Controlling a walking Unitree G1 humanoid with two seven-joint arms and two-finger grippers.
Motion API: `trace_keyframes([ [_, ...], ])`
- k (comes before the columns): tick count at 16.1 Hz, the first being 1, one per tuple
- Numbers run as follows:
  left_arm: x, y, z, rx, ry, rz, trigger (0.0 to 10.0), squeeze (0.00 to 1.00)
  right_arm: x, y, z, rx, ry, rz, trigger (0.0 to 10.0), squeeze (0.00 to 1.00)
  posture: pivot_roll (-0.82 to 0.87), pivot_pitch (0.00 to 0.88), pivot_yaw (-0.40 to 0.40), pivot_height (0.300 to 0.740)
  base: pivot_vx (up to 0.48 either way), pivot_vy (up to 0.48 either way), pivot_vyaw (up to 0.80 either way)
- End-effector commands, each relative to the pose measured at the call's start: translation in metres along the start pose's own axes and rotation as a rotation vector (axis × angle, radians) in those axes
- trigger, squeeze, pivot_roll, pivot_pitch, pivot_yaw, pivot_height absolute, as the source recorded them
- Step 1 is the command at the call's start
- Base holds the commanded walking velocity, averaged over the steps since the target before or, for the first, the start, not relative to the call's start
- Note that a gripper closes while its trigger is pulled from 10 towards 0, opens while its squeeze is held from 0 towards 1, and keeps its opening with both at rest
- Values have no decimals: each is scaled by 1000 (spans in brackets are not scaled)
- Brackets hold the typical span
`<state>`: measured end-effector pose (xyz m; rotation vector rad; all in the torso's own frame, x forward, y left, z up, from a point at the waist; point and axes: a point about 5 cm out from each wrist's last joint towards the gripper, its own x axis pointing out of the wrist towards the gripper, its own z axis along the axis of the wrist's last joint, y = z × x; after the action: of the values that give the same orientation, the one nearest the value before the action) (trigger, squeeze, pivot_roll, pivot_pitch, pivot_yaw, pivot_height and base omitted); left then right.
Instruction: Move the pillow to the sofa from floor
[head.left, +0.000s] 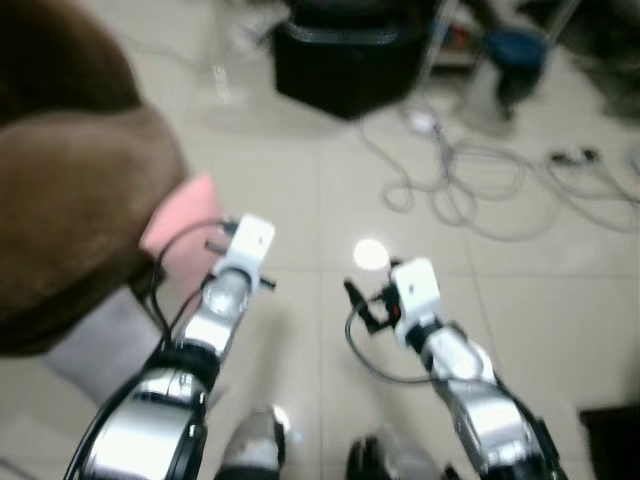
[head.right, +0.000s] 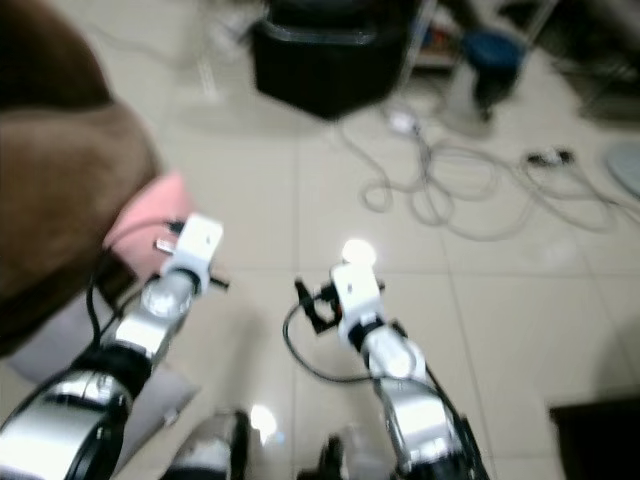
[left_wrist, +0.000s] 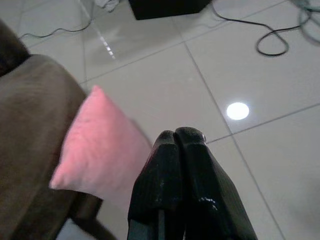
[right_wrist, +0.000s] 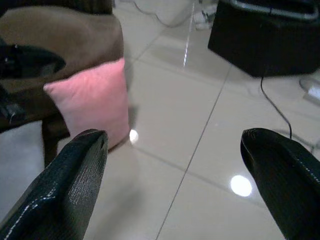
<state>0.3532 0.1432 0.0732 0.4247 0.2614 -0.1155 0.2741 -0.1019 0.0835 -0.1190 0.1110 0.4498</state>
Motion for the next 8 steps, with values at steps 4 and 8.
trace_keyframes([
  [4, 0, -18, 2, 16, 5, -56, 10000, 0, -6, -10, -10, -8, 34, -39, 10000, 0, 66, 248, -56, 740, 462, 0, 0],
  [8, 0, -22, 2, 47, 4, -71, 10000, 0, -6, -9, -12, -10, 40, -35, 10000, 0, 55, 239, -49, 740, 448, 0, 0],
])
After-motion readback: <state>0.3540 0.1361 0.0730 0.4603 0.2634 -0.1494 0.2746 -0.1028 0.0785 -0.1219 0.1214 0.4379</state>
